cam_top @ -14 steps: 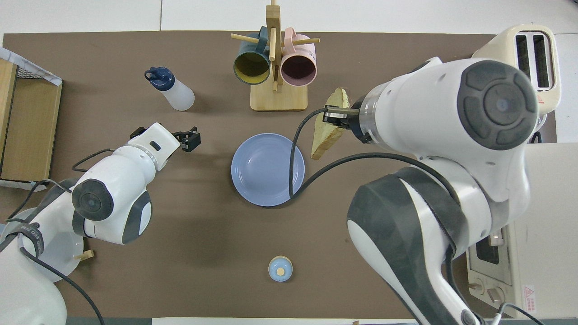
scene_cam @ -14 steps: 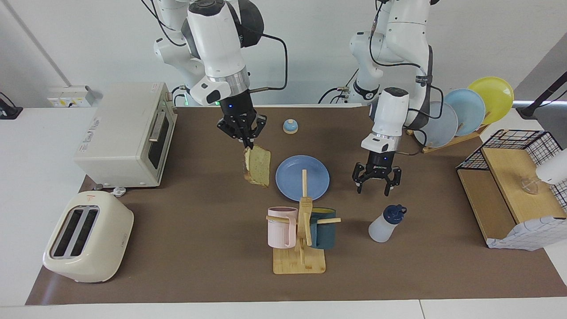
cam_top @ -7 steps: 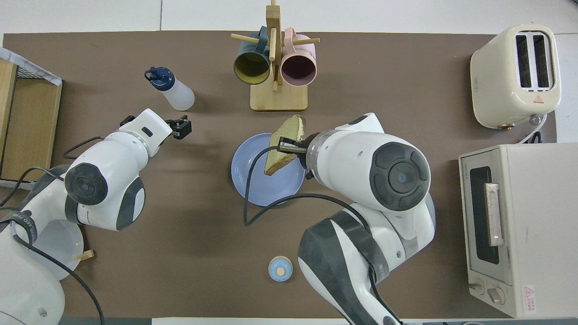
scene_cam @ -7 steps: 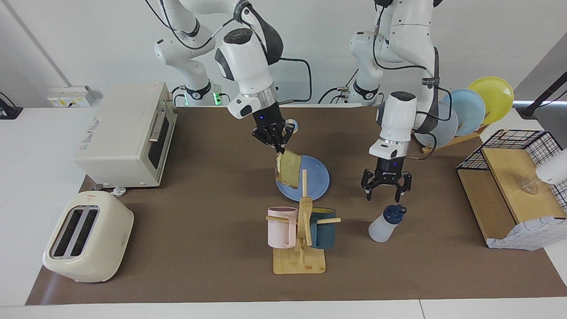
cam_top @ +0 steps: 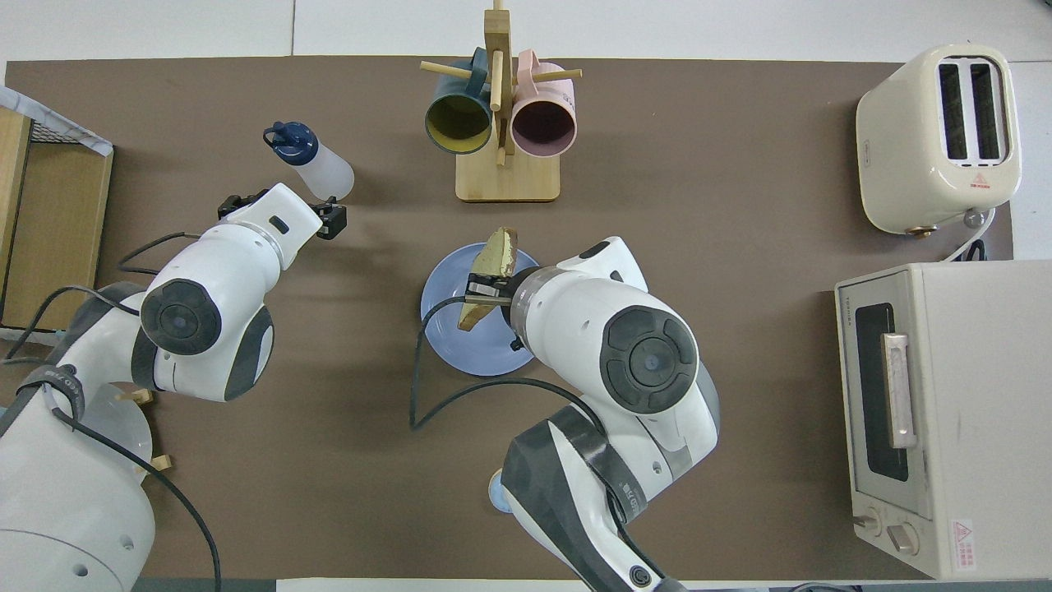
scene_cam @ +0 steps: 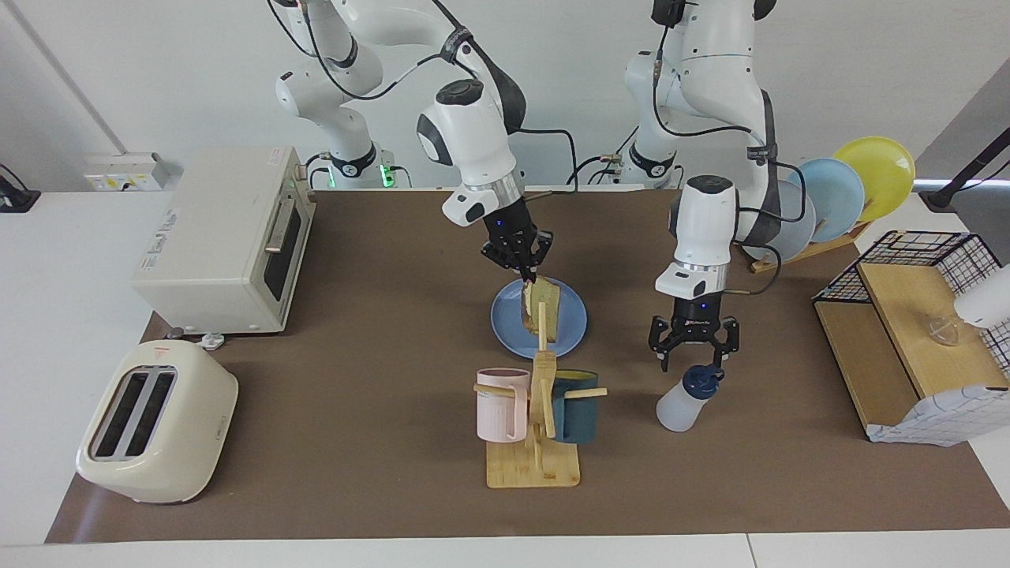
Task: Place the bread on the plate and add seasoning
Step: 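Carry the bread slice from the toaster onto the blue plate with the right gripper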
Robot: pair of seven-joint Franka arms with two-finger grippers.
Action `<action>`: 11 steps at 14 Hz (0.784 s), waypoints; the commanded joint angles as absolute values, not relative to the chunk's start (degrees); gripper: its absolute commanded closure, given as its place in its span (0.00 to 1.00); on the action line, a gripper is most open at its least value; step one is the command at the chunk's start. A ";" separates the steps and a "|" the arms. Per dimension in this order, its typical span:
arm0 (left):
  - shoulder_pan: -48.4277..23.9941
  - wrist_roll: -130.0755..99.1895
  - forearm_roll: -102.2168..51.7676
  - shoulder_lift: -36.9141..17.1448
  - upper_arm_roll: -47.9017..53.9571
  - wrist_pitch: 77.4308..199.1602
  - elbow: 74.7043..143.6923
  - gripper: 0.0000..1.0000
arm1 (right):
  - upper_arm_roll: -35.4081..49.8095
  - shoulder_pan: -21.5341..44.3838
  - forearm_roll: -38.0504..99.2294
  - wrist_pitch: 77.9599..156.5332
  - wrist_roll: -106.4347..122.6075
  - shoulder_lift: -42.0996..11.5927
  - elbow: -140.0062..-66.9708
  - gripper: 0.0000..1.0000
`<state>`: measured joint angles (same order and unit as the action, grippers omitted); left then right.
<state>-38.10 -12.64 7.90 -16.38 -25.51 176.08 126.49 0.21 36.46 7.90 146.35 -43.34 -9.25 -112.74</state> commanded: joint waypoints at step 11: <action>-42.97 -19.07 3.35 -24.08 -29.61 186.94 124.45 0.00 | 0.18 36.91 8.96 153.98 -39.29 -4.40 -127.70 1.00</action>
